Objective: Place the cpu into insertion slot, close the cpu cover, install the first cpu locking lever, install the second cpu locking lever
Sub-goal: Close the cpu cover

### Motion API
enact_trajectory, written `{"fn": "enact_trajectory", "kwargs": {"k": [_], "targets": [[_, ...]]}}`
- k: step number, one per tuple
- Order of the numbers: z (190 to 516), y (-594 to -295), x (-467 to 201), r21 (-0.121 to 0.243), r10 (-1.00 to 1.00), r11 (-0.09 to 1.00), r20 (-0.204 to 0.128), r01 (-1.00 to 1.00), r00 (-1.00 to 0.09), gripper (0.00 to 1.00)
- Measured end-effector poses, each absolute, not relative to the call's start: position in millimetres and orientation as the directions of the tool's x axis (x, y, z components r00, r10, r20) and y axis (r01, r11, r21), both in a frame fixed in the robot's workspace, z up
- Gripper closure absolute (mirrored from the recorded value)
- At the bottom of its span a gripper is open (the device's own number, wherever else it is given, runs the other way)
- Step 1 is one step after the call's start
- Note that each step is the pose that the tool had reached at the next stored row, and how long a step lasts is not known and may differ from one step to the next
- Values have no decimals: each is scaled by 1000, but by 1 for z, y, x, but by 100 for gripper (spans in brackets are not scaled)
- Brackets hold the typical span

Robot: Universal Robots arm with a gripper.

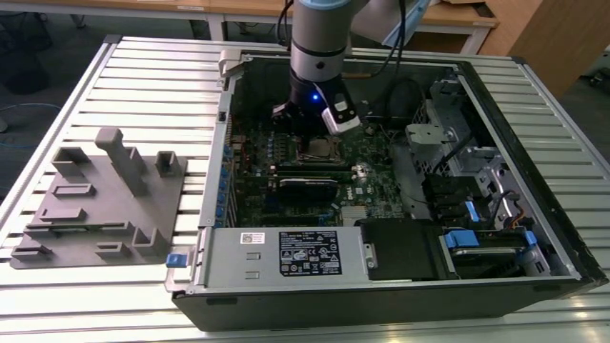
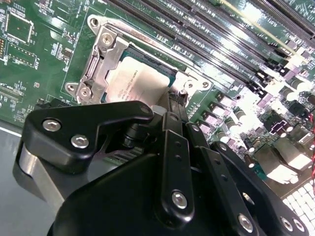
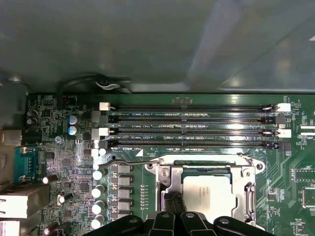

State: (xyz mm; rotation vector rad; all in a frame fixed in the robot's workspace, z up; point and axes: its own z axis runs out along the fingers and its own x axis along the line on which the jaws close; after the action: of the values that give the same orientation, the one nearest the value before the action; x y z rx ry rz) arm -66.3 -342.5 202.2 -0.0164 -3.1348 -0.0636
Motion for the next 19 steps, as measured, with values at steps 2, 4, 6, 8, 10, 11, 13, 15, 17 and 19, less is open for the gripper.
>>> {"fn": "enact_trajectory", "kwargs": {"k": [2, 4, 6, 8, 10, 11, 13, 15, 17, 19], "targets": [[201, -342, -67, 40, 10, 999, 6, 10, -1000, 89], [200, -342, -67, 40, 10, 999, 6, 10, -1000, 89], [199, -342, -67, 40, 10, 999, 6, 10, -1000, 89], [199, -343, -68, 39, 10, 999, 7, 10, -1000, 89], [198, -343, -68, 40, 10, 999, 7, 10, -1000, 89], [198, -343, -68, 40, 10, 999, 7, 10, -1000, 89], [198, -342, -68, 40, 10, 999, 6, 10, -1000, 89], [197, -343, -69, 40, 10, 999, 7, 10, -1000, 89], [196, -343, -69, 40, 10, 999, 7, 10, -1000, 89], [196, -343, -69, 40, 10, 999, 7, 10, -1000, 89]]}}
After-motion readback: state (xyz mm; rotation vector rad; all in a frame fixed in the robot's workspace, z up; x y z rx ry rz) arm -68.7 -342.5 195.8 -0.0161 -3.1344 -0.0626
